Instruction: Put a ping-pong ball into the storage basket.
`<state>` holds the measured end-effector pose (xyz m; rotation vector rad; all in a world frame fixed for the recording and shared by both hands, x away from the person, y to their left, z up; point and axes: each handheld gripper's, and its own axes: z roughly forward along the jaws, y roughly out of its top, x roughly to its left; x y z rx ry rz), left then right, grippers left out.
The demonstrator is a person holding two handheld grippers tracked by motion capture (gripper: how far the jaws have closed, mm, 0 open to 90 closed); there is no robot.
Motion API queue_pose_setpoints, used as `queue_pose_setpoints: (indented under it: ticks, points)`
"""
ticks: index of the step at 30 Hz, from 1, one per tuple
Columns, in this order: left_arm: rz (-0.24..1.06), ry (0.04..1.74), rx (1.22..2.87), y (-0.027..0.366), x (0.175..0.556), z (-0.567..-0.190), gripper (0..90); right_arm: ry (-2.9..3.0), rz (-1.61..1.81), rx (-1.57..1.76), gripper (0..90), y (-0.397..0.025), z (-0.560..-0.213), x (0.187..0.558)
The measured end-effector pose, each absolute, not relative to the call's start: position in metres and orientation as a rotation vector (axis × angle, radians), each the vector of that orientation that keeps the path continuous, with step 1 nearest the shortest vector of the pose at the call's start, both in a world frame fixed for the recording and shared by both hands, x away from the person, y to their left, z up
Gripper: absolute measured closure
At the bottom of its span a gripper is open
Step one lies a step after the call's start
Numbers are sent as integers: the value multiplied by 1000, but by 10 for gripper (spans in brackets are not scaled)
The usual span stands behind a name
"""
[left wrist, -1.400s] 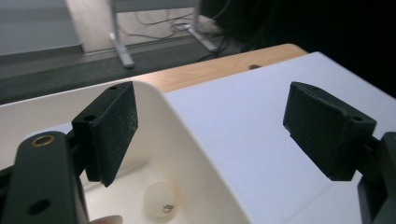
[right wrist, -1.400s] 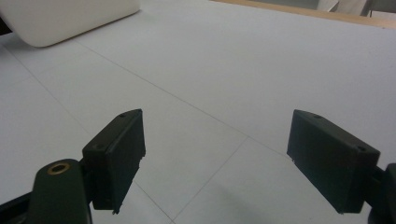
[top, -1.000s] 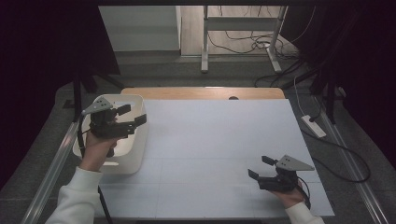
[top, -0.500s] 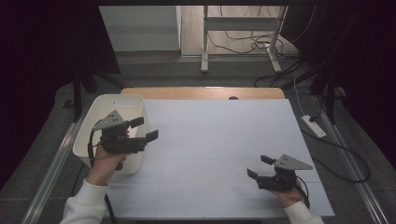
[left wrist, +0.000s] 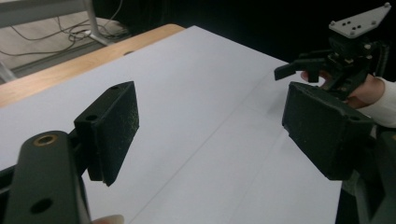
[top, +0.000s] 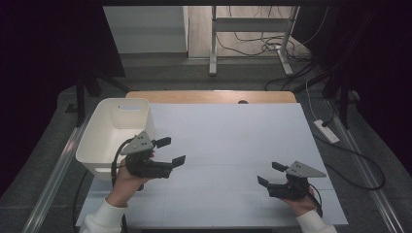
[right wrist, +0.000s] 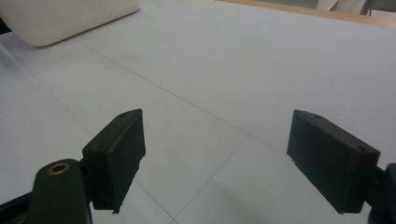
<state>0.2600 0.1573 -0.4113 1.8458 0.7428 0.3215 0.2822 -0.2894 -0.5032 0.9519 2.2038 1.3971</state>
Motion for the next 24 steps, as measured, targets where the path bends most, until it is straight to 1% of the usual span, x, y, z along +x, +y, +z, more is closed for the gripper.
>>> queue_pose_setpoints:
  ticks: [6,15,24]
  points:
    - [330,740,1887,145,252,-425,193,2204,1397,952,191,-290,-503,282]
    - [321,715,1913,137,239,-447,196,2206,1396,955,190,-289,-503,282]
    - [290,729,1957,143,223,-488,192,2207,1394,956,190,-289,-504,281]
